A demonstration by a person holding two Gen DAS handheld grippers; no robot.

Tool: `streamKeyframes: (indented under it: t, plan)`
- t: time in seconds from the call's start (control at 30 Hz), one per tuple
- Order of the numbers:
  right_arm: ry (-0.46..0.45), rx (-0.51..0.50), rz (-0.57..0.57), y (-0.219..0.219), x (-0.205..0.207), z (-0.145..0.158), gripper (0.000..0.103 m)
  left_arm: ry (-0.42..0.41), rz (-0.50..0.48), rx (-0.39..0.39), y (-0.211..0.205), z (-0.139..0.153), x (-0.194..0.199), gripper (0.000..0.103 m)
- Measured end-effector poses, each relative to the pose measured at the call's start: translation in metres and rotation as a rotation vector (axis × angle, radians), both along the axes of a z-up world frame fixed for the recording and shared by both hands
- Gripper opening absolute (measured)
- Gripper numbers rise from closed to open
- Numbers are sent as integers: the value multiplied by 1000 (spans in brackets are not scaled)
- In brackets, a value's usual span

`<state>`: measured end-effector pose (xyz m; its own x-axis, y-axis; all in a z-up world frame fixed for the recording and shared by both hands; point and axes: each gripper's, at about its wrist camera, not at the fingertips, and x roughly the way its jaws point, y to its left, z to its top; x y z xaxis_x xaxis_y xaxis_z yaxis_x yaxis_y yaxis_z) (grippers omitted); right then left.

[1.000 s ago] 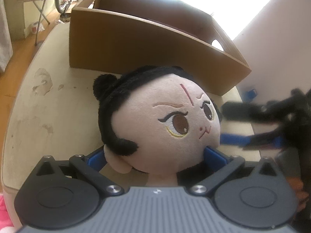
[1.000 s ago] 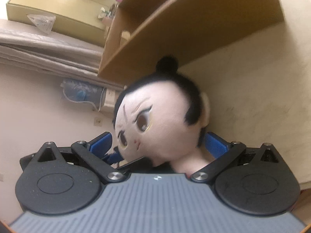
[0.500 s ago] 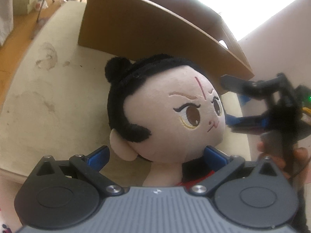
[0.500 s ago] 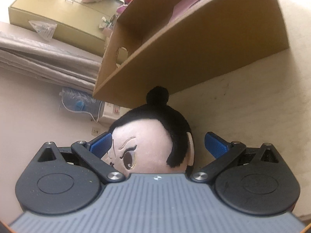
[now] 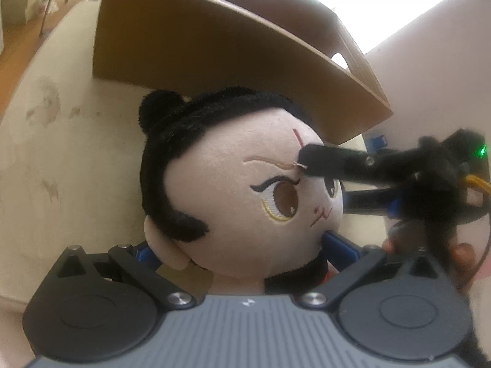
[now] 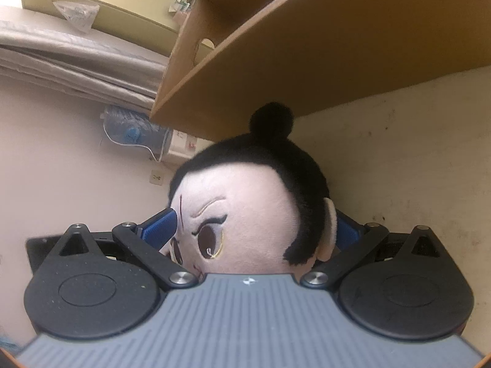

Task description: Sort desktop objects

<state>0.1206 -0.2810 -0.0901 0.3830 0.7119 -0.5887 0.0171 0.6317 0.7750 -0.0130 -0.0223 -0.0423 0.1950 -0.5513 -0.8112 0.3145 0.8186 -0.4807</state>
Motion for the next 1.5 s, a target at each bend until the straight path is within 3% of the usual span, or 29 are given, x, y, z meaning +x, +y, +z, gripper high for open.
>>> streamKeyframes:
  t: [0.87, 1.5]
  plan:
    - [-19, 31, -65, 12, -7, -21, 102, -80, -6, 77, -68, -6, -44, 103]
    - [2, 1, -45, 19, -8, 1, 102, -93, -11, 96, -126, 10, -104, 103]
